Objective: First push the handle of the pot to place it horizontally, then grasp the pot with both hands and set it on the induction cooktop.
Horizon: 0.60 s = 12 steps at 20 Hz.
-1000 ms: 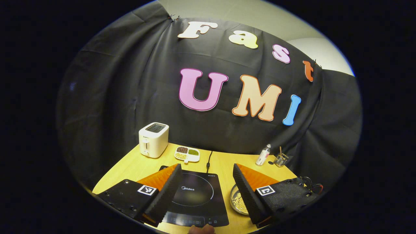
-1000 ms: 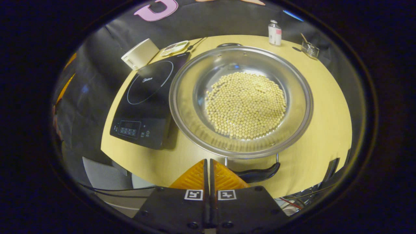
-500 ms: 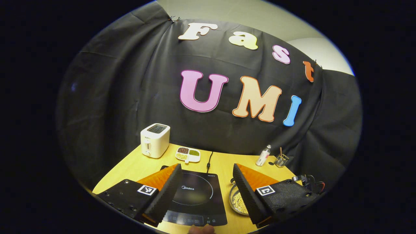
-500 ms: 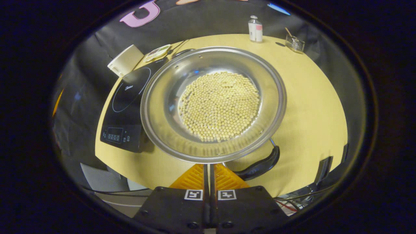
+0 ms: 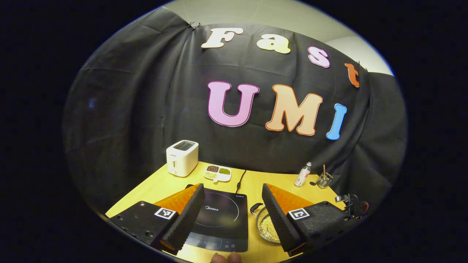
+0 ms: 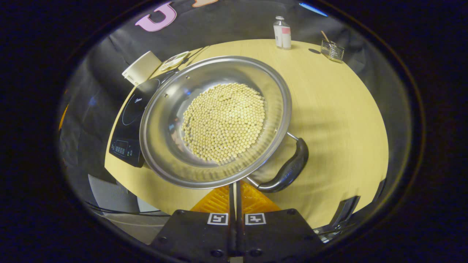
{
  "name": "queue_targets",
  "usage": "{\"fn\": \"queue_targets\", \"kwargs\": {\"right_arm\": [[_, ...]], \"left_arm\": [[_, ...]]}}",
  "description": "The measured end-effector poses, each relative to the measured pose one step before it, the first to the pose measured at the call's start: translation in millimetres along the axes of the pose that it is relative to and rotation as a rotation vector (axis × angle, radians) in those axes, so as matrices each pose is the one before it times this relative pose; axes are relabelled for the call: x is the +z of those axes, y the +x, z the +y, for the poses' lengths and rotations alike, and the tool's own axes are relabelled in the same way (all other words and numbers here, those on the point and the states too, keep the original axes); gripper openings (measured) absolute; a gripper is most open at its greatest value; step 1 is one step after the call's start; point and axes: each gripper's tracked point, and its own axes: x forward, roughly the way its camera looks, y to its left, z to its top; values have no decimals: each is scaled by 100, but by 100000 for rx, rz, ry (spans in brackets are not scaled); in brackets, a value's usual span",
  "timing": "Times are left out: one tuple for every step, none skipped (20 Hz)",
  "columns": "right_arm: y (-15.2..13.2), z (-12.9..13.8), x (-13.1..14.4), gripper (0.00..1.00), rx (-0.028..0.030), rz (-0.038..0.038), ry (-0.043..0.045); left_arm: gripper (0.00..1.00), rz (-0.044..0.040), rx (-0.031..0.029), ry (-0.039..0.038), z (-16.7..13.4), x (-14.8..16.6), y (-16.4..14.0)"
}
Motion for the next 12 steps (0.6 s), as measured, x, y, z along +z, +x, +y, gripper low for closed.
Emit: {"fn": "queue_targets", "kwargs": {"right_arm": [[-27, -622, 320, 3, 979, 81, -967], [13, -616, 382, 3, 1092, -70, -1212], [-100, -589, 244, 3, 1067, -229, -1414], [-42, -602, 578, 3, 976, -555, -1725], [87, -645, 461, 3, 839, -461, -1561], [126, -663, 664, 3, 816, -760, -1630], [62, -670, 394, 3, 710, -577, -1243], [105, -597, 609, 0, 1044, -583, -655], [-103, -529, 385, 3, 813, -678, -71], [41, -539, 643, 3, 812, -867, 401], [-76, -593, 657, 3, 731, -1166, 309], [-94, -583, 693, 3, 788, -1500, 187]], "left_arm": [[96, -48, 1507, 510, -536, 107, -343], [96, -74, 1302, -8, -598, 51, -226], [96, 250, 1237, -271, -718, -46, -391], [92, 727, 1509, -140, -528, -241, -291], [92, 598, 1467, -65, -533, -140, -397], [96, 64, 1437, 86, -587, -93, -432], [96, -226, 1283, 453, -596, 71, -347], [96, 13, 1228, 632, -517, -101, -454], [96, 166, 963, 710, -693, -75, -414], [92, 424, 423, -237, -554, -132, -388], [96, 1046, 481, -987, -620, -206, -330], [96, 547, 566, -937, -532, -344, -304]]}}
